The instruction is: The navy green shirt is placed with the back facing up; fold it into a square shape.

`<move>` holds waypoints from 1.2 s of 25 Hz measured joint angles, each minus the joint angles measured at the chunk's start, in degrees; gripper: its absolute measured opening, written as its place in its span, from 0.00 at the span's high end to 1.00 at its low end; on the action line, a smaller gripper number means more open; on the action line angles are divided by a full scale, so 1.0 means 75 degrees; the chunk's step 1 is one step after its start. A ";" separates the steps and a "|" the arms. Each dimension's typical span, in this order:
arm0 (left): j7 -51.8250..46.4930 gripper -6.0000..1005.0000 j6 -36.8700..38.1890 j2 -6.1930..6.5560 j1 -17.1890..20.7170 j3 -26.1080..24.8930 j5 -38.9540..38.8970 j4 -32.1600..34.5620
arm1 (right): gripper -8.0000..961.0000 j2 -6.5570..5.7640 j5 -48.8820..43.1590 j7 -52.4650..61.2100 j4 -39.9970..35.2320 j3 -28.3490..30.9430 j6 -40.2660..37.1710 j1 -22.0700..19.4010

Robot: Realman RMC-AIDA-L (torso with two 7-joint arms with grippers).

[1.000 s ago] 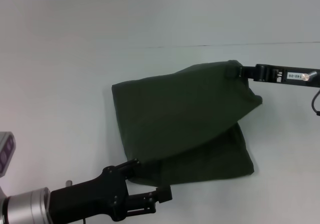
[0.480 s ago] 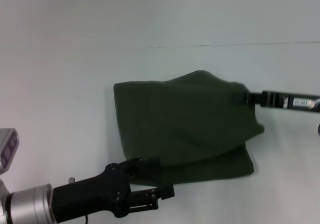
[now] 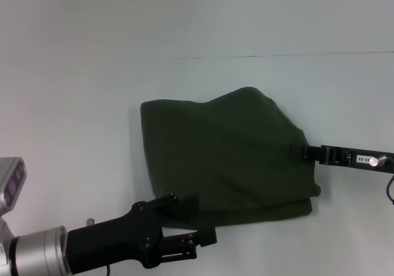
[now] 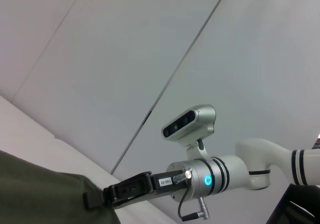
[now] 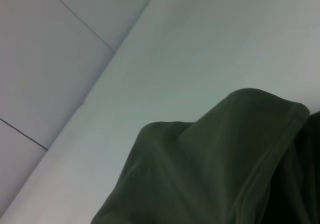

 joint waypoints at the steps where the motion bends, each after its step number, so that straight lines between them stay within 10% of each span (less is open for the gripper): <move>1: 0.0000 0.10 -0.0003 0.0000 0.0000 0.0001 0.0000 0.0000 | 0.94 0.0008 -0.0031 0.0000 0.0021 -0.0001 0.0063 0.0010; 14: 0.0032 0.10 -0.0044 0.0000 -0.0013 -0.0022 -0.0013 0.0039 | 0.93 -0.0076 -0.0176 0.0019 0.0022 0.0106 0.0205 -0.0016; 30: 0.0061 0.10 -0.0086 0.0012 -0.0002 -0.0045 -0.0013 0.0059 | 0.29 -0.0485 -0.0658 0.1918 0.0065 0.0188 0.0367 0.0845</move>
